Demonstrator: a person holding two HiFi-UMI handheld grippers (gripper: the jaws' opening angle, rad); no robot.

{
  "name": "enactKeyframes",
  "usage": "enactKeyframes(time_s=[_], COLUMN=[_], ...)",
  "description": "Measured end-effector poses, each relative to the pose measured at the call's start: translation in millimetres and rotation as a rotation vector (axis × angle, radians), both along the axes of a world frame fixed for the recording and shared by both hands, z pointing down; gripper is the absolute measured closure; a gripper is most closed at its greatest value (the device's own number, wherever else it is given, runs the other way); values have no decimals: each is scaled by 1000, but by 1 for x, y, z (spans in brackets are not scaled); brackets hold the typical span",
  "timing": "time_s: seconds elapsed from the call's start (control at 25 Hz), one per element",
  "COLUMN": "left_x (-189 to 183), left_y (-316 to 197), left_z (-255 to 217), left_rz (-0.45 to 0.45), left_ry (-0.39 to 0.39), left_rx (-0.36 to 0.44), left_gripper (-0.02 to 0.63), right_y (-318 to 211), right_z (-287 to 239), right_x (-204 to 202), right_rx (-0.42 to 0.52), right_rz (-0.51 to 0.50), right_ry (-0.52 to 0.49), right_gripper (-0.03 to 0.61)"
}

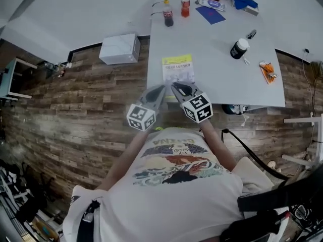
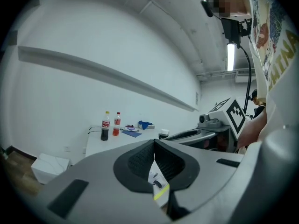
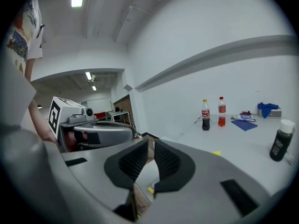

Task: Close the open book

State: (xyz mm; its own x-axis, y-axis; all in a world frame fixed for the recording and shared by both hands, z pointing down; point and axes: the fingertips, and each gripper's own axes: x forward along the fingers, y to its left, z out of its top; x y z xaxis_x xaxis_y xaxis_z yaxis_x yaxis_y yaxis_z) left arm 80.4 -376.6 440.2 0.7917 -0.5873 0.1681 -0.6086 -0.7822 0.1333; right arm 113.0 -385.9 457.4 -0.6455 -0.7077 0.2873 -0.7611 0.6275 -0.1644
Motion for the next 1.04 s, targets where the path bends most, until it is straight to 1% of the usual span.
enactKeyframes(time_s=[0.12, 0.32, 0.44, 0.8, 1.04], left_x=[4, 13, 15, 26, 31], left_y=[2, 6, 7, 4, 4], left_z=[-5, -10, -12, -15, -13], left_rz=[1, 4, 0, 3, 16], left_ry=[6, -14, -16, -33, -48], left_rx=[13, 61, 75, 92, 105], left_gripper=[601, 603, 601, 601, 601], right_y=[-2, -7, -5, -2, -3], right_z=[-4, -11, -11, -14, -11], right_x=[0, 5, 9, 20, 18], right_rx=[22, 44, 47, 58, 59], right_rz=[-6, 3, 14, 28, 16], right_ry=[22, 10, -1, -14, -15], right_gripper=[540, 541, 541, 541, 541])
